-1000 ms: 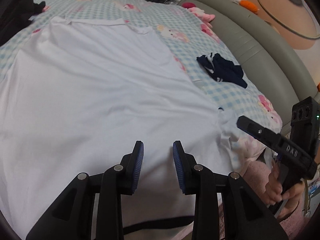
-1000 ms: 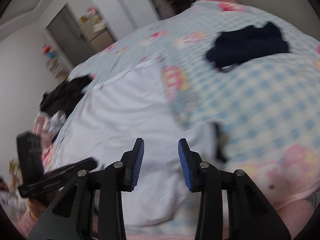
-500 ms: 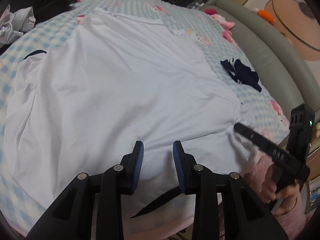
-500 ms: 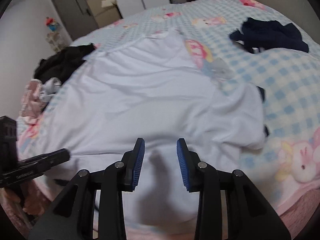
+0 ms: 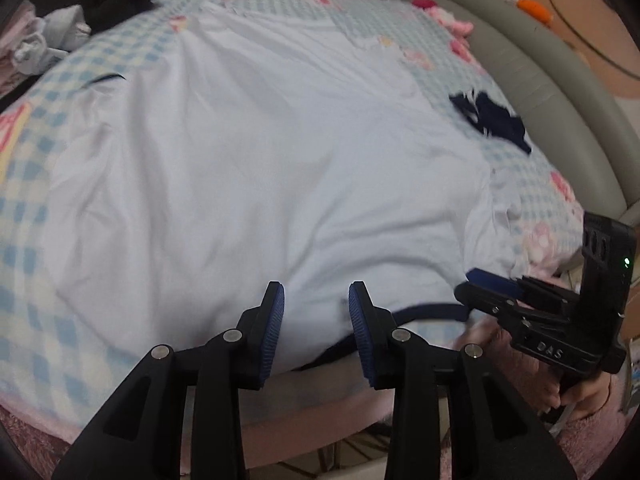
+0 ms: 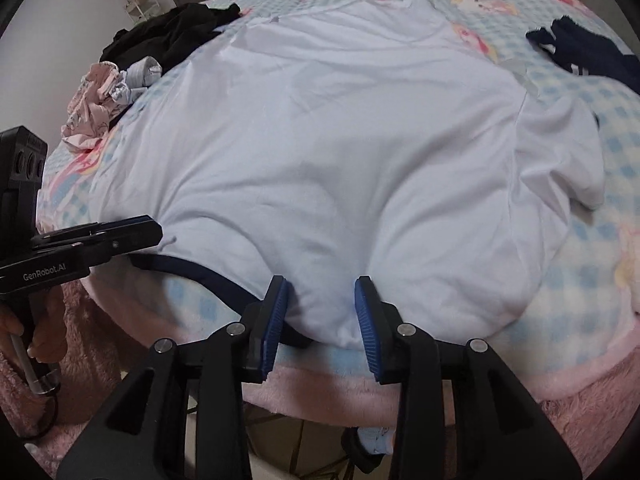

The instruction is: Fold clothes

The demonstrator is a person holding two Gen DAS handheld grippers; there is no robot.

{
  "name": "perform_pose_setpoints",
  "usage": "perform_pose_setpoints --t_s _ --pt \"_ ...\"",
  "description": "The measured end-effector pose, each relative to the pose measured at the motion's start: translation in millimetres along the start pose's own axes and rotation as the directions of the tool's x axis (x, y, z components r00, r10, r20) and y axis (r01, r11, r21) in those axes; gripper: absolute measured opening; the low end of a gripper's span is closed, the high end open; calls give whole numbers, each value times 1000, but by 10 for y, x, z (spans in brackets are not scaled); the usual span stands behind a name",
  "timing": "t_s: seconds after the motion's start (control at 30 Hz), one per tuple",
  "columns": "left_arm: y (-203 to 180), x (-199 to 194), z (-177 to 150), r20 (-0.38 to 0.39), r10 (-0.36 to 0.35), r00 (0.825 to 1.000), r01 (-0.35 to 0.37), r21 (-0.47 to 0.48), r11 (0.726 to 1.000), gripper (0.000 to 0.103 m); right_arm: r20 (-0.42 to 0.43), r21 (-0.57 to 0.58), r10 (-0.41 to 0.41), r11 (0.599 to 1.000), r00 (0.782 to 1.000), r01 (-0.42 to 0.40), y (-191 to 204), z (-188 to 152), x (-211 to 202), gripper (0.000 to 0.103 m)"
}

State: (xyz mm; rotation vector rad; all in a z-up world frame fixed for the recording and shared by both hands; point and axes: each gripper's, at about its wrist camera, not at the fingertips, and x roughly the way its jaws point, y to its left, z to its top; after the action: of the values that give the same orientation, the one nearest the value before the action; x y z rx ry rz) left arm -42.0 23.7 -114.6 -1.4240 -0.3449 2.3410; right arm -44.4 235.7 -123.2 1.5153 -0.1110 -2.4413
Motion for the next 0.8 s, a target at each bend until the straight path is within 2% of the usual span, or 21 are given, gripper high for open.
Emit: perform_pose_setpoints --t_s 0.1,0.2,0.27,0.33,0.43,0.57,0.67,0.77,0.8 --pt "53 -42 30 40 25 999 -24 -18 1000 36 84 -39 22 999 996 -18 158 83 -161 35" --pt "65 28 36 25 63 998 -63 -18 998 36 122 -85 14 996 992 -4 329 221 -111 35" --pt "79 76 12 2 118 993 -118 -12 993 36 100 -101 -29 994 995 40 369 255 57 35" --pt "151 33 -30 3 156 988 -156 -48 987 35 47 -106 -82 991 996 87 340 226 217 35" --pt "278 -132 -115 47 117 992 -112 -99 989 35 35 -107 -102 989 994 105 331 139 212 36" --pt "225 -270 -141 128 77 989 -68 -74 995 35 79 -30 -48 998 996 51 246 76 -60 36" --pt "185 -116 -86 86 98 991 -93 -65 994 35 136 25 -75 997 988 72 154 81 -156 36" --pt "206 -17 -143 31 150 988 -148 -41 988 35 56 36 -145 989 988 143 49 50 -28 36" --pt "212 -1 -162 19 161 987 -160 -34 986 35 52 58 -118 992 992 115 -12 19 -36 36"
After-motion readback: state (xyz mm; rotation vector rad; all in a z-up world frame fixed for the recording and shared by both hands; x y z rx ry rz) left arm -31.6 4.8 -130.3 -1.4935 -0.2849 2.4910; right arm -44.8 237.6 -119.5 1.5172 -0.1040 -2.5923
